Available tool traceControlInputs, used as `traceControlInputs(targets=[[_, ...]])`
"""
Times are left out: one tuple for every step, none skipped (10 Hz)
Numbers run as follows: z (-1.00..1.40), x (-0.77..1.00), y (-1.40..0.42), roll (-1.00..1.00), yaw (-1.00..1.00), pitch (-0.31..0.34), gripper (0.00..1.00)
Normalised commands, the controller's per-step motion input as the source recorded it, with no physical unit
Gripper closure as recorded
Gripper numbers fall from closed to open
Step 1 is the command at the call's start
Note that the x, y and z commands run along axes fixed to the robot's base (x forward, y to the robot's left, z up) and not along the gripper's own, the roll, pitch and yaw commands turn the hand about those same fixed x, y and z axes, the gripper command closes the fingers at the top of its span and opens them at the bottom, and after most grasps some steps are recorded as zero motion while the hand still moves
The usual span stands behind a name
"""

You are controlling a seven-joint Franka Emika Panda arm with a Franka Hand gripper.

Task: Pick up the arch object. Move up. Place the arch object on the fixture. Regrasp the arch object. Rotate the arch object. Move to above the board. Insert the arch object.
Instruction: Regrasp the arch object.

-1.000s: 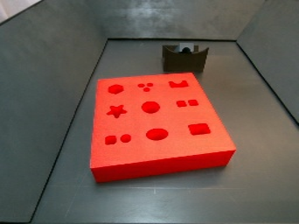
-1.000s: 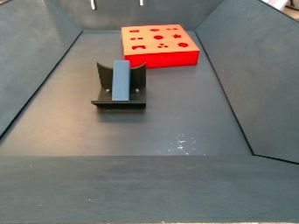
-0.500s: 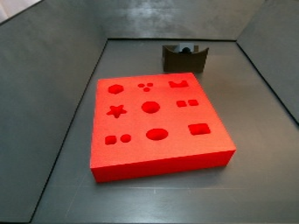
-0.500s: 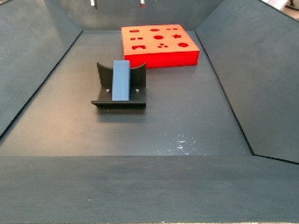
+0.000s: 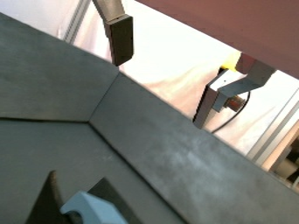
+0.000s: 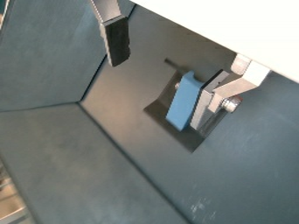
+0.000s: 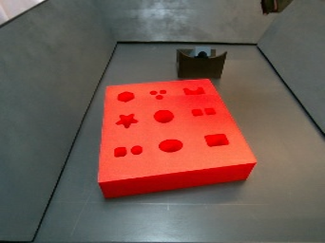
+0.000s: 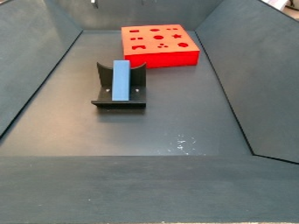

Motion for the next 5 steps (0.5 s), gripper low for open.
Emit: traceControlInputs(targets=[[-0.02,0.18,-0.05,0.31,0.23,0.121,0.0],[-0.02,0.18,-0.04,0.23,0.23,0.102,0.0],[-0.02,0.16,-0.04,0.17,0.23,0.057,0.0],[-0.02,0.15,-0.05,0.17,0.22,0.042,0.0],[-1.0,0.05,0.07,0.19,0.15,0.045,0.0]])
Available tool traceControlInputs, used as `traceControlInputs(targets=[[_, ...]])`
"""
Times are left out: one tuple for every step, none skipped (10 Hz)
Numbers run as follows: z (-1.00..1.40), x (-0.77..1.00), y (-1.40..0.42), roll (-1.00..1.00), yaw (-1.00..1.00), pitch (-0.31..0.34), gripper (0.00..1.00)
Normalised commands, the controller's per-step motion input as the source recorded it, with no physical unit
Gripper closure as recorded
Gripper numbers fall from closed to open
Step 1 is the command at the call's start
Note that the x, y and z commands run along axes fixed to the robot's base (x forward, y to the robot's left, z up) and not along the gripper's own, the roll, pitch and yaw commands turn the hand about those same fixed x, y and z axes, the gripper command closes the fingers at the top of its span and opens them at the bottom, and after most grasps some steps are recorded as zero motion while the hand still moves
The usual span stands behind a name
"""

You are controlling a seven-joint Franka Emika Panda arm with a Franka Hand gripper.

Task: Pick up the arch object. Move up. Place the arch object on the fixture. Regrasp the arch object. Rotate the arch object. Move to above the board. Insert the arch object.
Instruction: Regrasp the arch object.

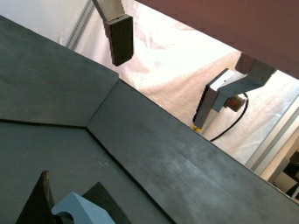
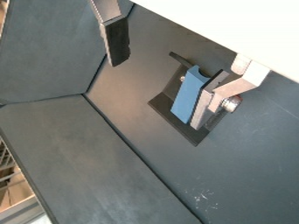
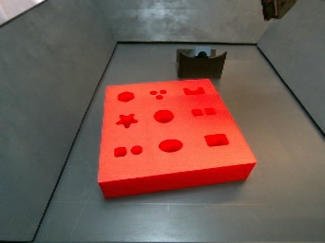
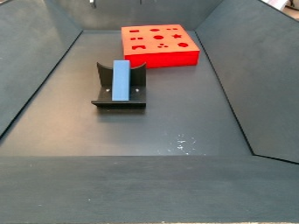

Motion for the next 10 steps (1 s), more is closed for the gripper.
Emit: traceControlInputs(targets=[[-1.0,0.05,0.07,0.19,0.13,0.033,0.0],[-1.0,0.05,0.06,0.17,0.11,0.004,0.0],[-1.0,0.06,0.05,0.14,0.11,-0.011,0.0],[-1.0,0.07,0.05,0.12,0.09,-0.02,0.0],[-1.0,0.08,0.04,0.11,0.08,-0.025,0.0],[-1.0,0.1,0.04,0.09,0.07,-0.03,0.0],[-1.0,0.1,0.03,0.07,0.06,-0.031,0.0],[-1.0,0.11,0.03,0.07,0.05,-0.032,0.0],[-1.0,0.12,0.02,0.07,0.04,-0.034,0.0],[-1.0,0.12,0.02,0.07,0.04,-0.031,0.0]])
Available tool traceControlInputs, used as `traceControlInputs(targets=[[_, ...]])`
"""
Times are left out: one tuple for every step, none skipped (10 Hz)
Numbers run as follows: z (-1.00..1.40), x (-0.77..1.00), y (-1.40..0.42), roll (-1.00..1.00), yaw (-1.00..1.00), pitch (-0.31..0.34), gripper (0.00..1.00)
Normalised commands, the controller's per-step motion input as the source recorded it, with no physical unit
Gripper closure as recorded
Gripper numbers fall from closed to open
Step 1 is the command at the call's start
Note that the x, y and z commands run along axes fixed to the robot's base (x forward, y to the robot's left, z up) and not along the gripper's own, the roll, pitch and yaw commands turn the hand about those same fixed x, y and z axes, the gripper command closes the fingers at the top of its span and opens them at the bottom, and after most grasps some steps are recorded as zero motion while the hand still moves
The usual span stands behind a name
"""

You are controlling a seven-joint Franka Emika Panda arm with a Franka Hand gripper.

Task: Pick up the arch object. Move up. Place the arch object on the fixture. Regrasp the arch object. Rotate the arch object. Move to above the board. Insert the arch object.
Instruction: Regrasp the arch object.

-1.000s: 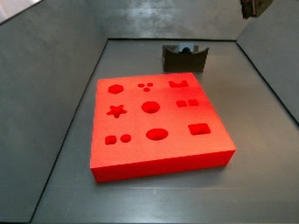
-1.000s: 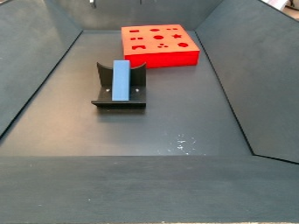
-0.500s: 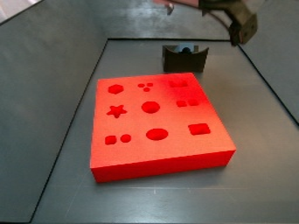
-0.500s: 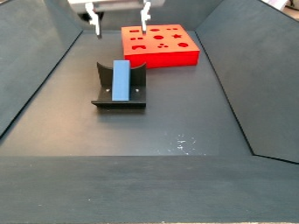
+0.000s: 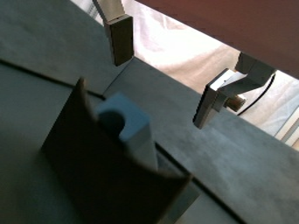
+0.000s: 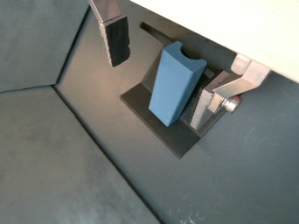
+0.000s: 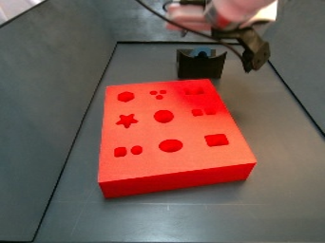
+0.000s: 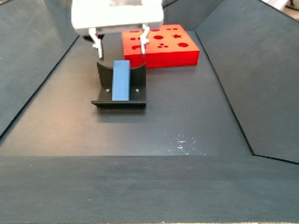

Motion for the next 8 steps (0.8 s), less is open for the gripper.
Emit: traceControlInputs(targets=[[-0.91,0.12,0.01,0.06,0.03,-0.028,0.0],[-0.72,0.1,0.0,0.06,0.03,-0.023,0.0],[-0.59,0.09,0.0,0.06,0.03,-0.022,0.0],[-0.41,0.08,0.0,0.06,0.03,-0.023,0.0],[-0.32,0.08,-0.01,0.06,0.03,-0.023,0.0],[-0.19,0.04,-0.02,0.06,0.03,-0.006,0.0],[-0.17,0.02,-0.03,0.06,0.02,-0.013,0.0],[-0.17,0.02,-0.03,0.06,0.02,-0.012,0.0]])
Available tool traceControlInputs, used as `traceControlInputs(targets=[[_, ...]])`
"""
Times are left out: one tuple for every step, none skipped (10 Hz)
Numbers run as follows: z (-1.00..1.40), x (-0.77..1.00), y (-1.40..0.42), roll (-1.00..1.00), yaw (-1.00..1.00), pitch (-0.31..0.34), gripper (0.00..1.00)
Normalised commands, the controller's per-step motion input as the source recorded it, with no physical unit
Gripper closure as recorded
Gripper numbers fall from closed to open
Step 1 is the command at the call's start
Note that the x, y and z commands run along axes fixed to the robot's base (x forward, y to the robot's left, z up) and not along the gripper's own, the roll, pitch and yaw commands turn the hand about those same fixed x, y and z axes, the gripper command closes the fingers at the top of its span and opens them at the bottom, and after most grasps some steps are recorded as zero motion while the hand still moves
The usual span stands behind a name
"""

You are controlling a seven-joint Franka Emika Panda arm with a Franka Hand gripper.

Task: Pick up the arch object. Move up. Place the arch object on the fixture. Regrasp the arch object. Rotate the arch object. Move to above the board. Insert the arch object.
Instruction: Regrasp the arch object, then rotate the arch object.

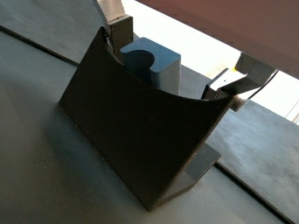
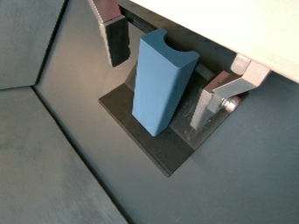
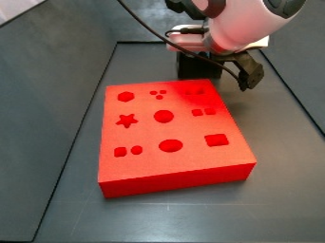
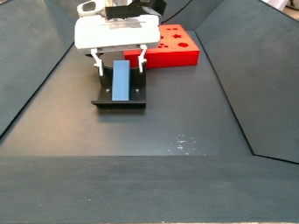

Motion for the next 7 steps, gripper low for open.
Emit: traceControlInputs(targets=[[-0.17,0.02,-0.03,0.06,0.02,-0.012,0.0],[0.0,0.0,0.0,0.0,0.0,0.0,1.0],[1.0,-0.85,0.12,0.0,0.0,0.0,1.0],[1.0,-0.85,0.11,-0.04,0.01,-0.034,1.0],[1.0,-0.85,0.11,-0.07,0.02,-0.048,1.0],[1.0,-0.86,0.1,-0.09,0.02,-0.062,1.0],[1.0,-0.87,0.09,-0.1,0.01,-0.083,1.0]])
